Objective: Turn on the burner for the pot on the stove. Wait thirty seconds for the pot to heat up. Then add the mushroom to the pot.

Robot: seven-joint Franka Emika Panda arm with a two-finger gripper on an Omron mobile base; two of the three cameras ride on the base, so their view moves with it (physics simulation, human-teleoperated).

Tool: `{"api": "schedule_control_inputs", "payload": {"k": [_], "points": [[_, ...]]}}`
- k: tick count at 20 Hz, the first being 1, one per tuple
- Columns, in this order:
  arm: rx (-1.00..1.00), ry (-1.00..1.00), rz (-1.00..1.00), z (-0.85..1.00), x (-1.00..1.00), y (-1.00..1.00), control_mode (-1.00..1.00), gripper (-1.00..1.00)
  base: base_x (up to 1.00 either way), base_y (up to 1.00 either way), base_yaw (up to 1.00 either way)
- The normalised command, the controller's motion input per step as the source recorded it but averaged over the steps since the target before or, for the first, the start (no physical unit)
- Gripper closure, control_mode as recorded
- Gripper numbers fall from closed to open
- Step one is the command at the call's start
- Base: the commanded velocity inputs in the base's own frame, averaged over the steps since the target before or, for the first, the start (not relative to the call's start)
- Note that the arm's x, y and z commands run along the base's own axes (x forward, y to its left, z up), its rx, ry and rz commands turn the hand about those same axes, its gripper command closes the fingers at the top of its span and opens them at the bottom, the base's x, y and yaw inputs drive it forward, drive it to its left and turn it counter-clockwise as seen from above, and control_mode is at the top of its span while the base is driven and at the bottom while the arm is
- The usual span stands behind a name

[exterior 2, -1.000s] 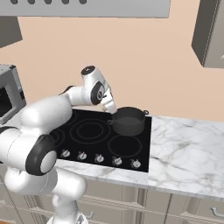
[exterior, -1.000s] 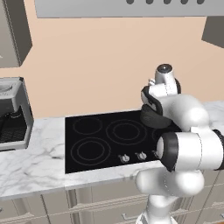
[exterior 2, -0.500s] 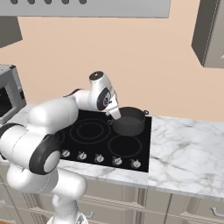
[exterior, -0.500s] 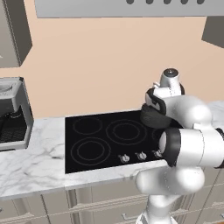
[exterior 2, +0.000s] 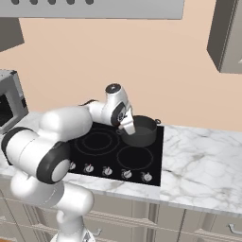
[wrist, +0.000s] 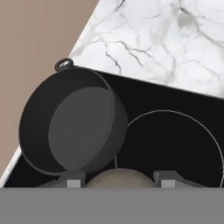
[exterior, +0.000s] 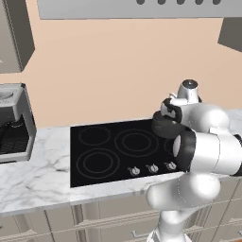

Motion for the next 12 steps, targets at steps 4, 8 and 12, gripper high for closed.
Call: {"api": "schedule_control_inputs", "payload": {"k": [4, 8, 12], "points": [[0.0, 0.0, -0.02, -0.06, 0.3, -0.01, -1.0, 1.0, 0.0, 0.0, 0.0], [0.01, 0.0, -0.06, 0.0, 0.34, 0.0, -1.0, 1.0, 0.0, 0.0, 0.0], [0.02, 0.0, -0.06, -0.08, 0.18, -0.06, -1.0, 1.0, 0.0, 0.0, 0.0]]}}
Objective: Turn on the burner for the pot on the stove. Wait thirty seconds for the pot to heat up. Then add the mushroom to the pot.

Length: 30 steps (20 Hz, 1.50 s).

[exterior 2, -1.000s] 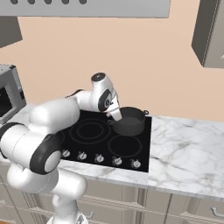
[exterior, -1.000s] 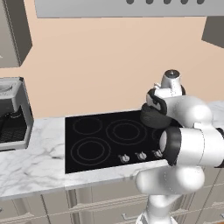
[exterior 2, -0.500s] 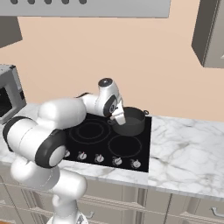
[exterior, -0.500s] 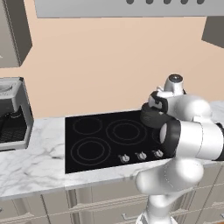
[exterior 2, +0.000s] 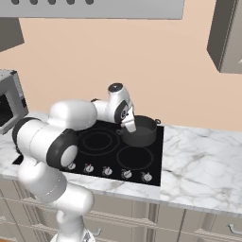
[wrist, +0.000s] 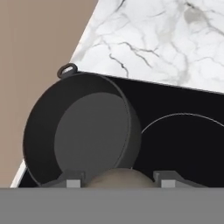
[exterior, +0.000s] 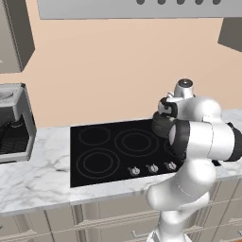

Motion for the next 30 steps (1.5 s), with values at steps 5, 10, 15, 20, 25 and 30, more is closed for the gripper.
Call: {"api": "schedule_control_inputs", "payload": {"k": [5, 10, 15, 20, 25, 30], "points": [[0.01, 0.0, -0.03, -0.31, 0.07, -0.03, -1.0, 1.0, 0.0, 0.0, 0.0], [0.01, 0.0, 0.0, -0.37, 0.18, -0.01, -1.0, 1.0, 0.0, 0.0, 0.0], [0.05, 0.0, 0.0, -0.23, 0.27, -0.08, -1.0, 1.0, 0.0, 0.0, 0.0], [0.07, 0.0, 0.0, -0.26, 0.19, -0.13, -1.0, 1.0, 0.0, 0.0, 0.0], [0.05, 0.0, -0.02, -0.14, 0.15, -0.17, -1.0, 1.0, 0.0, 0.0, 0.0], [-0.01, -0.03, -0.16, 0.53, -0.11, -0.12, -1.0, 1.0, 0.0, 0.0, 0.0]]}}
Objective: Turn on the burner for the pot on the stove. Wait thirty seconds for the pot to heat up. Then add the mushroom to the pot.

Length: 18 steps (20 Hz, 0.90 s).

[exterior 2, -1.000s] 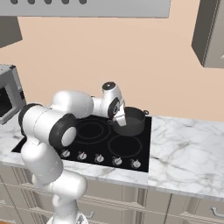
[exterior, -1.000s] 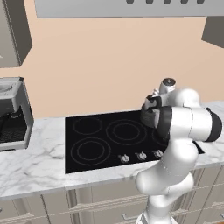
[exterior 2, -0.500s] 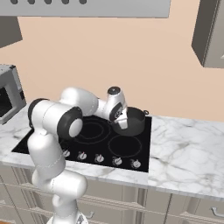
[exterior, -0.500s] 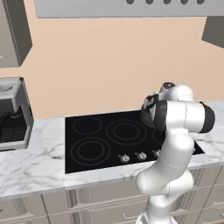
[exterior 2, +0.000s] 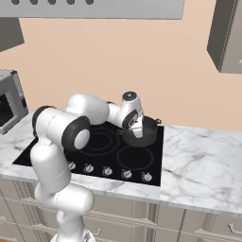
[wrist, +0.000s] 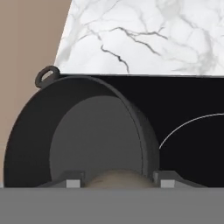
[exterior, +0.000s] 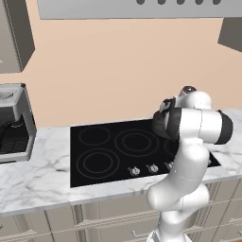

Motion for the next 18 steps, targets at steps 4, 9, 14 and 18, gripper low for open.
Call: {"api": "schedule_control_inputs", "payload": {"k": [4, 9, 14, 18], "points": [[-0.03, 0.0, -0.16, 0.37, 0.1, 0.04, -1.0, 1.0, 0.0, 0.0, 0.0], [-0.02, -0.01, -0.06, -0.04, 0.68, 0.02, -1.0, 1.0, 0.0, 0.0, 0.0], [0.0, 0.0, 0.0, -0.23, 0.39, 0.0, -1.0, 1.0, 0.0, 0.0, 0.0], [0.0, 0.0, 0.0, -0.4, 0.04, 0.0, -1.0, 1.0, 0.0, 0.0, 0.0]]}}
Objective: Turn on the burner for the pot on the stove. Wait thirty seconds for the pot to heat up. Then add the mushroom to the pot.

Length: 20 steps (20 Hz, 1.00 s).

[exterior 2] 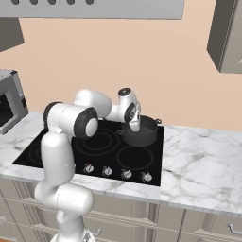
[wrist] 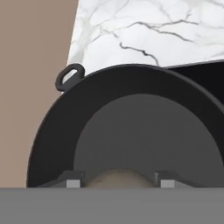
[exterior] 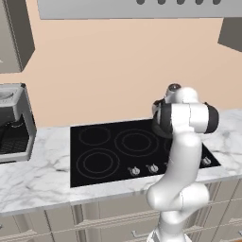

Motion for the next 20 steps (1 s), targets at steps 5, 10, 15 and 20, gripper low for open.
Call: {"api": "schedule_control_inputs", "payload": {"k": [5, 10, 15, 20], "points": [[0.01, -0.01, 0.0, -0.43, 0.22, 0.0, -1.0, 1.0, 0.0, 0.0, 0.0], [0.03, -0.01, 0.0, -0.49, 0.38, -0.04, -1.0, 1.0, 0.0, 0.0, 0.0], [0.1, 0.01, 0.0, -0.52, 0.04, -0.03, -1.0, -1.0, 0.0, 0.0, 0.0], [0.05, 0.0, 0.0, -0.22, -0.08, -0.01, -1.0, -1.0, 0.0, 0.0, 0.0]]}}
